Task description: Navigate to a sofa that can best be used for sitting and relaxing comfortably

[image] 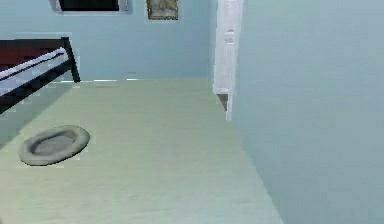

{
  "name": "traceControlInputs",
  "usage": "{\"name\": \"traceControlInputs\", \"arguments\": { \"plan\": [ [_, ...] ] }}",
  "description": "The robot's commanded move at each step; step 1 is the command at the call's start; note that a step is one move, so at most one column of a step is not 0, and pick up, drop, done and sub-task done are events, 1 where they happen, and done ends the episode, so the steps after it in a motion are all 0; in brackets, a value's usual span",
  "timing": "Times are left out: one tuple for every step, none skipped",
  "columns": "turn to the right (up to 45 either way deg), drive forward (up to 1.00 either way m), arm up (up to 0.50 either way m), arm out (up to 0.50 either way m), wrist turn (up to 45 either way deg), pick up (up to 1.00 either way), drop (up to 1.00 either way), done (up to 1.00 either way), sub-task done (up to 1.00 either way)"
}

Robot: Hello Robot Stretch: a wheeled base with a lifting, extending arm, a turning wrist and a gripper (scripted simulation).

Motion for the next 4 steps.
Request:
{"name": "traceControlInputs", "arguments": {
  "plan": [
    [0.0,1.00,0.00,0.00,0.0,0.00,0.00,0.00,0.00],
    [0.0,1.00,0.00,0.00,0.0,0.00,0.00,0.00,0.00],
    [0.0,0.55,0.00,0.00,0.0,0.00,0.00,0.00,0.00],
    [45.0,0.00,0.00,0.00,0.0,0.00,0.00,0.00,0.00]
  ]
}}
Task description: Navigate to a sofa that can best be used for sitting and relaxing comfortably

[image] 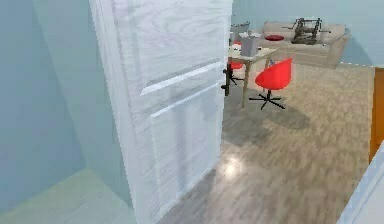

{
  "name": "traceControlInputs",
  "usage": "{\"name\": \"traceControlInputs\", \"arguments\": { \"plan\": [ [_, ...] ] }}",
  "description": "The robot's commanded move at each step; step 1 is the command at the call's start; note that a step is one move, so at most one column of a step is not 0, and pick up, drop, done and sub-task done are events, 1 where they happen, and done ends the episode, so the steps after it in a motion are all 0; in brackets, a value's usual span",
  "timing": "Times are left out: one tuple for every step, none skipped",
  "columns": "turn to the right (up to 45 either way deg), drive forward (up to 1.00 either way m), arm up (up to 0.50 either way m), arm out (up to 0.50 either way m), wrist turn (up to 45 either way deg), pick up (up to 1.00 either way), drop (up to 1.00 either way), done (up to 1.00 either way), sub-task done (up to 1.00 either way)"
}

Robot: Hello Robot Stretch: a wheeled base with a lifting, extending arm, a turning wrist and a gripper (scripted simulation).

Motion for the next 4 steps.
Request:
{"name": "traceControlInputs", "arguments": {
  "plan": [
    [15.0,0.00,0.00,0.00,0.0,0.00,0.00,0.00,0.00],
    [0.0,0.80,0.00,0.00,0.0,0.00,0.00,0.00,0.00],
    [27.0,0.00,0.00,0.00,0.0,0.00,0.00,0.00,0.00],
    [0.0,1.00,0.00,0.00,0.0,0.00,0.00,0.00,0.00]
  ]
}}
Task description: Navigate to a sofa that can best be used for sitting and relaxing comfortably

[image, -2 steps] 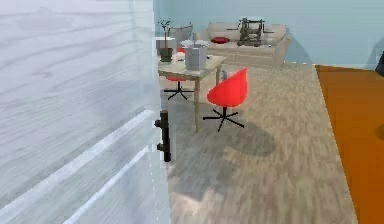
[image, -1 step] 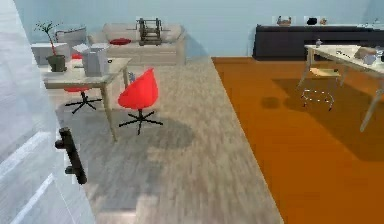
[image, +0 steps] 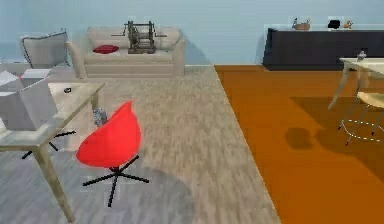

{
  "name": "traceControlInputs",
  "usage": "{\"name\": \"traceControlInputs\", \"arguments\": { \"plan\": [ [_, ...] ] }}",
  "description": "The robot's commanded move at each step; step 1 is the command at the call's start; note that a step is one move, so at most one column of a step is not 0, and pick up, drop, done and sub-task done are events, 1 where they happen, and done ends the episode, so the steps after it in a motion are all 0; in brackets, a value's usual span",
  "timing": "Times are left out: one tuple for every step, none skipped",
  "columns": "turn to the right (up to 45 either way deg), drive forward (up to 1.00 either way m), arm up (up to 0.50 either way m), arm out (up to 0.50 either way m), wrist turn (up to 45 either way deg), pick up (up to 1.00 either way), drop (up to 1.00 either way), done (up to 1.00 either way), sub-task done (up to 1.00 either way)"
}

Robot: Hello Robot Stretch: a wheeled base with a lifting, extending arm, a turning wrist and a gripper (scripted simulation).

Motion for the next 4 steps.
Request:
{"name": "traceControlInputs", "arguments": {
  "plan": [
    [0.0,1.00,0.00,0.00,0.0,0.00,0.00,0.00,0.00],
    [0.0,1.00,0.00,0.00,0.0,0.00,0.00,0.00,0.00],
    [0.0,1.00,0.00,0.00,0.0,0.00,0.00,0.00,0.00],
    [6.0,0.00,0.00,0.00,0.0,0.00,0.00,0.00,0.00]
  ]
}}
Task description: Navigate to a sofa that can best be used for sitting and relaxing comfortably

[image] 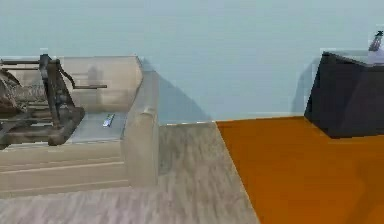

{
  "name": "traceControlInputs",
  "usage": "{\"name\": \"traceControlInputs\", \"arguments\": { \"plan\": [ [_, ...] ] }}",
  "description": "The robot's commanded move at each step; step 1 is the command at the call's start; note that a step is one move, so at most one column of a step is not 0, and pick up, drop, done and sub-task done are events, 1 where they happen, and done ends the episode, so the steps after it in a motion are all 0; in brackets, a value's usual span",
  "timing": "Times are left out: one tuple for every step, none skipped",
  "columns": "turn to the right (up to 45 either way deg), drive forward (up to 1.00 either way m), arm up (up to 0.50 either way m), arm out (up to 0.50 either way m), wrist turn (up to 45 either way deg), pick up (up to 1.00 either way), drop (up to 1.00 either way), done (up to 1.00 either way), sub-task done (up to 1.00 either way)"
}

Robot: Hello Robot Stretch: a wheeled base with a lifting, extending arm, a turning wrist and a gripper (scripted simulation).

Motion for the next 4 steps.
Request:
{"name": "traceControlInputs", "arguments": {
  "plan": [
    [0.0,0.70,0.00,0.00,0.0,0.00,0.00,0.00,0.00],
    [-45.0,0.00,0.00,0.00,0.0,0.00,0.00,0.00,0.00],
    [-12.0,0.00,0.00,0.00,0.0,0.00,0.00,0.00,0.00],
    [0.0,0.00,0.00,0.00,0.0,0.00,0.00,1.00,0.00]
  ]
}}
